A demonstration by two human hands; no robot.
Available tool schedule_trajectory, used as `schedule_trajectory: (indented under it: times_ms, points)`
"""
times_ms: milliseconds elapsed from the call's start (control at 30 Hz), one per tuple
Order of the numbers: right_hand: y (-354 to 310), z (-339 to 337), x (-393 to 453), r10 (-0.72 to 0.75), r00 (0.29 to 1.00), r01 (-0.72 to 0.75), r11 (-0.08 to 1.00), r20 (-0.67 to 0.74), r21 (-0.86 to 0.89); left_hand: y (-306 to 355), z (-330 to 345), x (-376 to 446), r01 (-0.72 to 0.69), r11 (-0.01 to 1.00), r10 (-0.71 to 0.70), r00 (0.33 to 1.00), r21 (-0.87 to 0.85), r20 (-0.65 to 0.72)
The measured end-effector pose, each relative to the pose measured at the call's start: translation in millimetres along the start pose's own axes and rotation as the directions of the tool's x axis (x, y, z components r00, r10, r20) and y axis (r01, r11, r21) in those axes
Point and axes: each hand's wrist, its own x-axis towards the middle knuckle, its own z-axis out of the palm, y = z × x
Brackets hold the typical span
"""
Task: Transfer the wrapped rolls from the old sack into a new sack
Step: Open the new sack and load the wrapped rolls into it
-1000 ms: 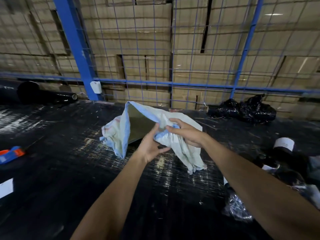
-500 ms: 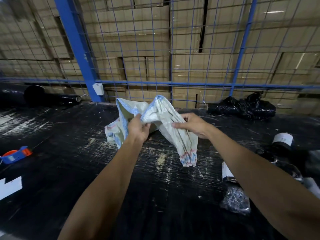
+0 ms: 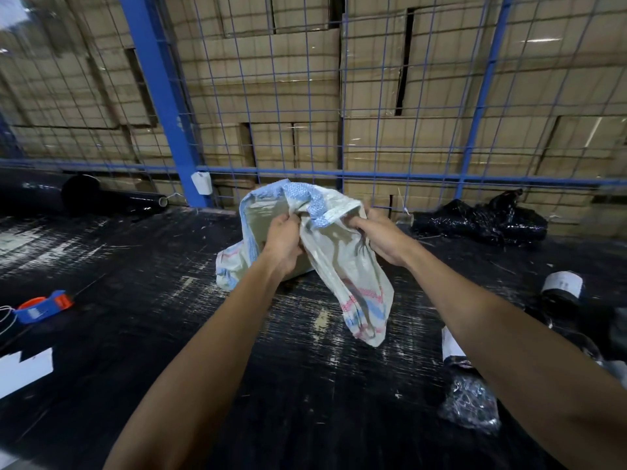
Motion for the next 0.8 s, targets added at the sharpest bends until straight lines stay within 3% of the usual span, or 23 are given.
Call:
schedule_trajectory:
  times_ms: [100, 167, 233, 267, 333, 367, 400, 467, 500, 600, 700, 767, 800]
  points:
    - [5, 4, -9, -0.036, 0.997, 0.052, 0.960, 0.063, -0.275, 5, -1, 2, -0.039, 0.999, 0.040, 0.999, -0.010, 0.016]
    - [15, 3, 1, -0.083, 0.991, 0.037, 0.922, -0.104, -0.384, 3, -7, 5, -0.157, 0.978, 0.138, 0.981, 0.139, 0.139]
    - [15, -5, 12, 0.024, 0.931, -0.074, 0.990, -0.365, -0.122, 0, -18, 4, -0.377, 0.847, 0.273, 0.914, 0.376, 0.300]
    - [14, -12, 14, 0.149, 0.891, -0.144, 0.989, -0.429, 0.046, -1, -28, 7, -0.466, 0.723, 0.304, 0.878, 0.511, 0.371]
    - [12, -30, 10, 0.363, 0.897, -0.335, 0.930, -0.252, 0.150, 0, -54, 19, -0.476, 0.337, 0.303, 0.872, 0.813, 0.385]
    - [10, -34, 3, 0.450, 0.888, -0.445, 0.893, -0.096, 0.066, 3, -68, 22, -0.380, 0.162, 0.301, 0.898, 0.911, 0.321]
    - [12, -39, -5, 0.546, 0.836, -0.544, 0.837, 0.045, -0.061, 8, -82, 25, -0.249, 0.059, 0.300, 0.928, 0.967, 0.221]
    - [17, -43, -20, 0.643, 0.725, -0.638, 0.762, 0.248, -0.111, 13, -103, 27, -0.097, -0.035, 0.239, 0.966, 0.995, 0.103]
    - [20, -43, -24, 0.616, 0.728, -0.624, 0.777, 0.299, -0.083, 12, -107, 27, -0.071, -0.081, 0.212, 0.973, 0.994, 0.087]
    - [22, -32, -18, 0.503, 0.811, -0.508, 0.859, 0.300, -0.068, 8, -108, 27, -0.097, -0.217, 0.259, 0.954, 0.971, 0.153]
    - [15, -22, -6, 0.395, 0.899, -0.411, 0.910, 0.187, 0.054, -1, -81, 16, -0.235, -0.216, 0.337, 0.893, 0.948, 0.298]
    - [2, -10, -2, 0.331, 0.917, -0.357, 0.930, 0.223, 0.087, -13, -48, 2, -0.368, -0.256, 0.367, 0.818, 0.894, 0.442]
    - [-5, -4, -1, 0.310, 0.910, -0.340, 0.938, 0.276, 0.065, -19, -31, -5, -0.398, -0.250, 0.351, 0.813, 0.883, 0.466]
